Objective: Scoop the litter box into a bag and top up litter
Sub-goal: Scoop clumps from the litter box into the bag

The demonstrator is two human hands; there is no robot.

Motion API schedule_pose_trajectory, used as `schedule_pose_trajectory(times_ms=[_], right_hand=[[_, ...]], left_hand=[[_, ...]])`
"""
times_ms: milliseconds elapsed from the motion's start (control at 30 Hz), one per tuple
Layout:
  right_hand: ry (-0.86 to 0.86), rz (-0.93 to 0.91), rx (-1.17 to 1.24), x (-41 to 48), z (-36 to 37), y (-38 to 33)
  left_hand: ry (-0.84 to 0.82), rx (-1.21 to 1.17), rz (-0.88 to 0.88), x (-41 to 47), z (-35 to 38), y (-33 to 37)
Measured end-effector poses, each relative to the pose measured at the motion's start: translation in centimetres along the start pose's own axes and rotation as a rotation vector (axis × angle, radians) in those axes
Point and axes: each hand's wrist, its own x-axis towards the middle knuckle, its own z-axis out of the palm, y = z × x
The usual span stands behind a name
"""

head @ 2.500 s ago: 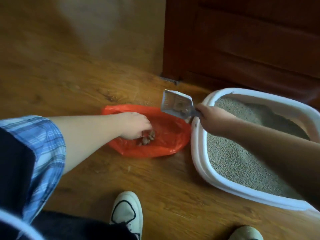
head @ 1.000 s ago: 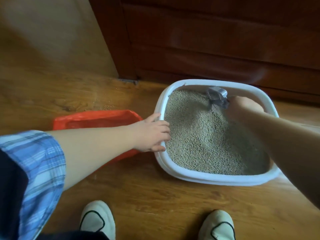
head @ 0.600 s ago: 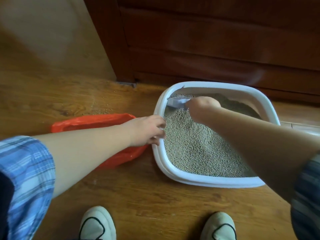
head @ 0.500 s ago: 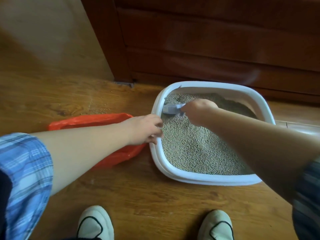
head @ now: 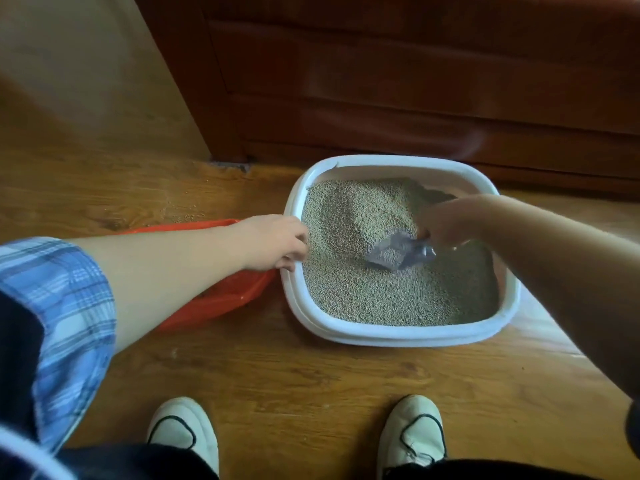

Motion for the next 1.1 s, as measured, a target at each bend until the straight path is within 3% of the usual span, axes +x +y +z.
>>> schedule_pose_trajectory(times_ms=[100,233,367,733,1000,1100], right_hand=[[-0.237,0.027,0.0,-0.4,0.7,-2.0],[-0.455,-0.044,0.368,1.4,2.5,-6.0],[-0.478,-0.125,0.647,3.2,2.7,-8.6],[-0.319,0.075,1.645,5.2,5.1,-9.0],[-0.119,0.212,2.012,4.7,4.9,-4.4],[-0.216,0.224,1.961,4.2,6.4,-0.7]], left_hand=[[0.056,-0.016,0.039,0.2,0.5,-0.5],[0.044,-0.032,0.003,0.1,0.8,-0.5],[0.035,-0.066,-0.012,0.1,0.8,-0.5],[0.045,-0.098,-0.052,-0.2,1.4,-0.8],[0.01,-0.062,-0.065,0.0,1.4,-0.8],[-0.017,-0.037,-0.053,0.1,1.3,-0.9]])
